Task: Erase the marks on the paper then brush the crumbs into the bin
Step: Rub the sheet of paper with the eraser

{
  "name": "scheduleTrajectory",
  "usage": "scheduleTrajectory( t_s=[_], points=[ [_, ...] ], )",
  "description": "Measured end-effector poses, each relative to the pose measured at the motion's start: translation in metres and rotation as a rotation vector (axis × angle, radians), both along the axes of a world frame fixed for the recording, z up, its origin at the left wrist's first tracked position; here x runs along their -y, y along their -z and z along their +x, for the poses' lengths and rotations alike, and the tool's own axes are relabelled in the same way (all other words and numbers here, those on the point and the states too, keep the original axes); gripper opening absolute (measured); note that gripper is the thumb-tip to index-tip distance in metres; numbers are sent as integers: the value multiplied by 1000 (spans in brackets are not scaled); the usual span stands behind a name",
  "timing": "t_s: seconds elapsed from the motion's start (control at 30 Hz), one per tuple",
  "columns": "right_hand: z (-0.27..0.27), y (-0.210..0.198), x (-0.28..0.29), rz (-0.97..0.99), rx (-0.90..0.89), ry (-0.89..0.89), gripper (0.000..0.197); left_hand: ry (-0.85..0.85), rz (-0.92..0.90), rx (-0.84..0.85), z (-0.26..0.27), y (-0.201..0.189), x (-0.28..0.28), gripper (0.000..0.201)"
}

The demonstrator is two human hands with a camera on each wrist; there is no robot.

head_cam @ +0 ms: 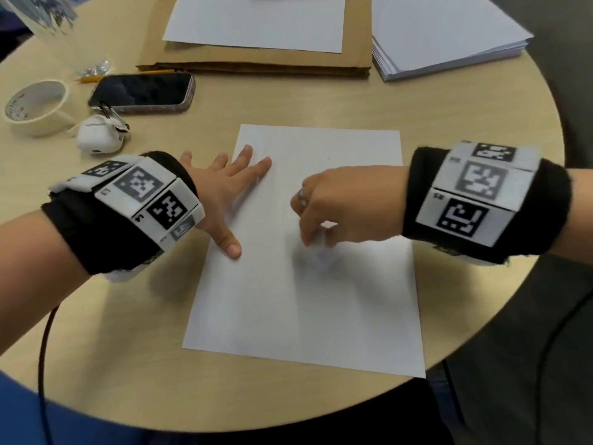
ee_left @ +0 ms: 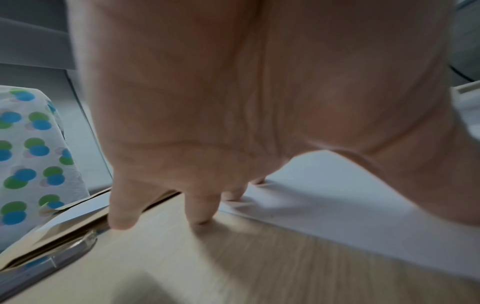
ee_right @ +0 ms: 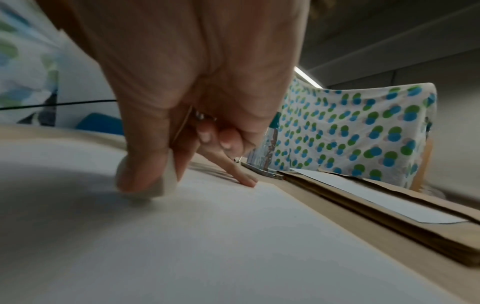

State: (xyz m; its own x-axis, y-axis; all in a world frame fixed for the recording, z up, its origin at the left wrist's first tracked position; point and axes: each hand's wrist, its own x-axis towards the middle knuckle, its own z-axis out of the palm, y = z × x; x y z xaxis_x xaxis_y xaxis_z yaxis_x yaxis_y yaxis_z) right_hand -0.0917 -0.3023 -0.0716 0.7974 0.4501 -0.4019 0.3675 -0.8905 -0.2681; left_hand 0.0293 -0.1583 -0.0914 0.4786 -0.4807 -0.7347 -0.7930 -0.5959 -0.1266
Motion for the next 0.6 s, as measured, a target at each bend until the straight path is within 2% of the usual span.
scheduleTrajectory(
  t_s=[0.13, 0.33, 0.5, 0.6],
  points=[
    [-13, -7, 11, -121, -165, -13, 24, -10, -13, -11, 1, 0, -2, 145],
    [-2, 0, -1, -42, 46, 24, 28, -6, -7, 4, 0, 0, 0, 145],
    [-21, -6, 8, -179, -140, -27, 21, -9, -23, 2, 0, -1, -2, 145],
    [-10, -8, 0, -82, -72, 23, 23, -3, -14, 16, -1, -1, 1, 144]
  ],
)
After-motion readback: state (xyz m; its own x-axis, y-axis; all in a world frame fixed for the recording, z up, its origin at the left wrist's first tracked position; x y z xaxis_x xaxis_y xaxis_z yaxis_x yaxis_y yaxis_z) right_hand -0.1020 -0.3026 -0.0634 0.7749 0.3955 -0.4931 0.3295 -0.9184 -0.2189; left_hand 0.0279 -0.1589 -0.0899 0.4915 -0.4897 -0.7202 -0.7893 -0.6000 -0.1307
